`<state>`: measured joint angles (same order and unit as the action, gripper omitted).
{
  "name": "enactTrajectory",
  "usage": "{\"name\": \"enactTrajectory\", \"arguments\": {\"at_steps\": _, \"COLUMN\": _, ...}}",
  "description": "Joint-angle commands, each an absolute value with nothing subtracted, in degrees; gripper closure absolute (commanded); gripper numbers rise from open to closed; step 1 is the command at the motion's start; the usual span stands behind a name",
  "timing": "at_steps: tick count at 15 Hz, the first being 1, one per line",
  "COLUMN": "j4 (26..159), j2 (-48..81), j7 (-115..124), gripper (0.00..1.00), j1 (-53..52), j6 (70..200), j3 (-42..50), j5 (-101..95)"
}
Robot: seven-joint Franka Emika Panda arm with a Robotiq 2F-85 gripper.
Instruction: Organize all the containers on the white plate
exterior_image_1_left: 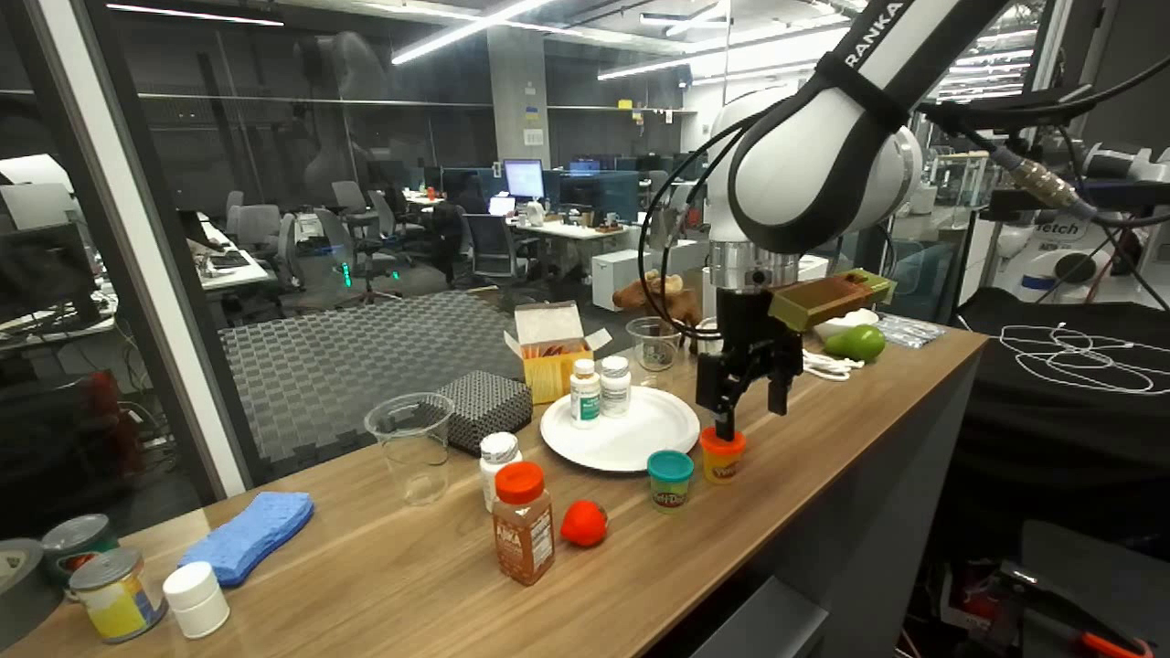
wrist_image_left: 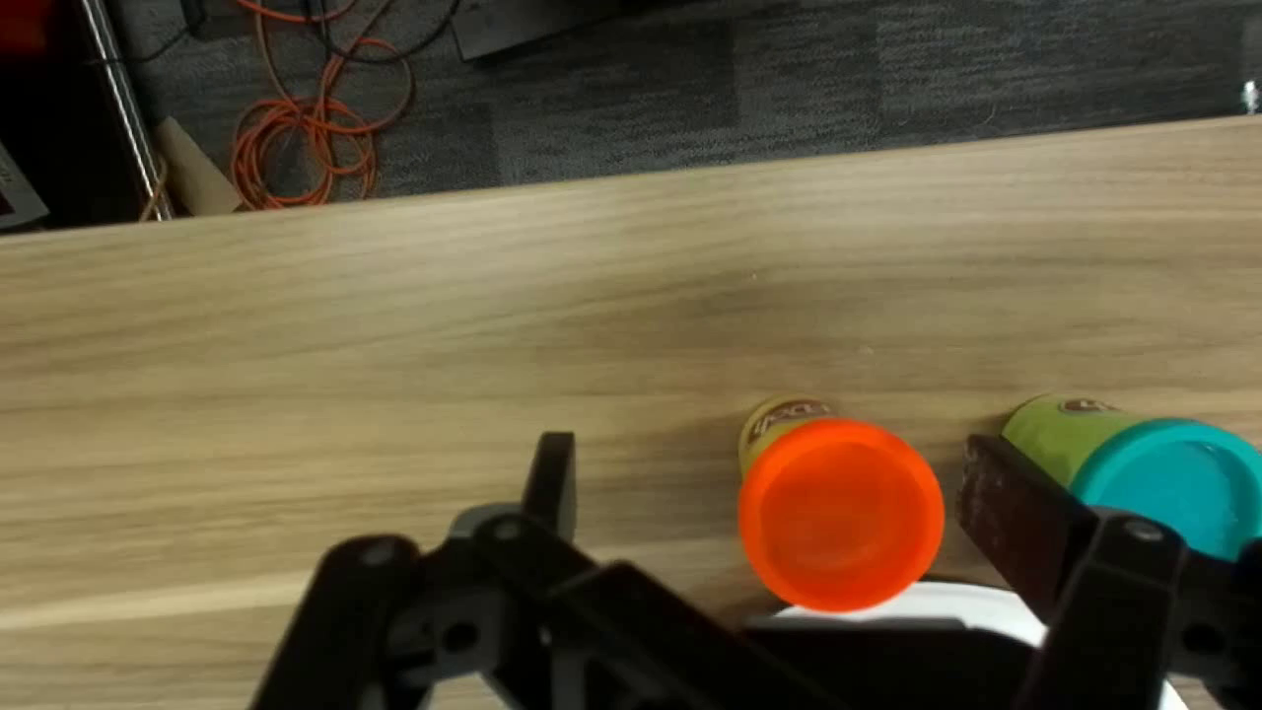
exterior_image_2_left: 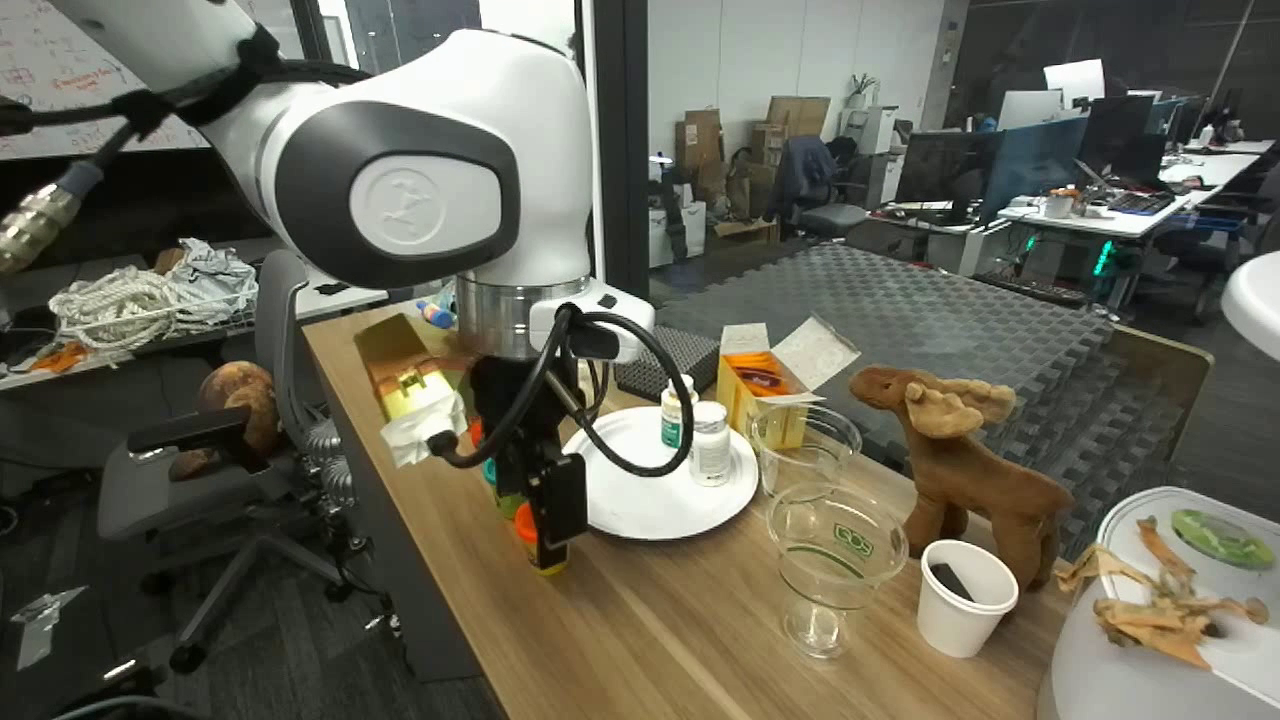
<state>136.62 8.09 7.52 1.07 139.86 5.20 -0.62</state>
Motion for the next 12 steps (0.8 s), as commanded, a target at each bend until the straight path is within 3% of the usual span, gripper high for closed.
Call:
{"name": "enactTrajectory", "arguments": {"at_steps": 1, "j4": 136.8, "j2": 8.0, "j7": 4.4, "gripper": 0.0, "j1": 2.2, "j6": 139.0, "j3": 4.2, "j5": 2.0}}
{"name": "enactTrajectory", "arguments": {"at_steps": 12, "j4": 136.8, "j2": 10.3, "j7": -7.4, "gripper": 0.0, "j1": 2.8, "j6": 143.4, "j3": 2.4, "j5": 7.2}}
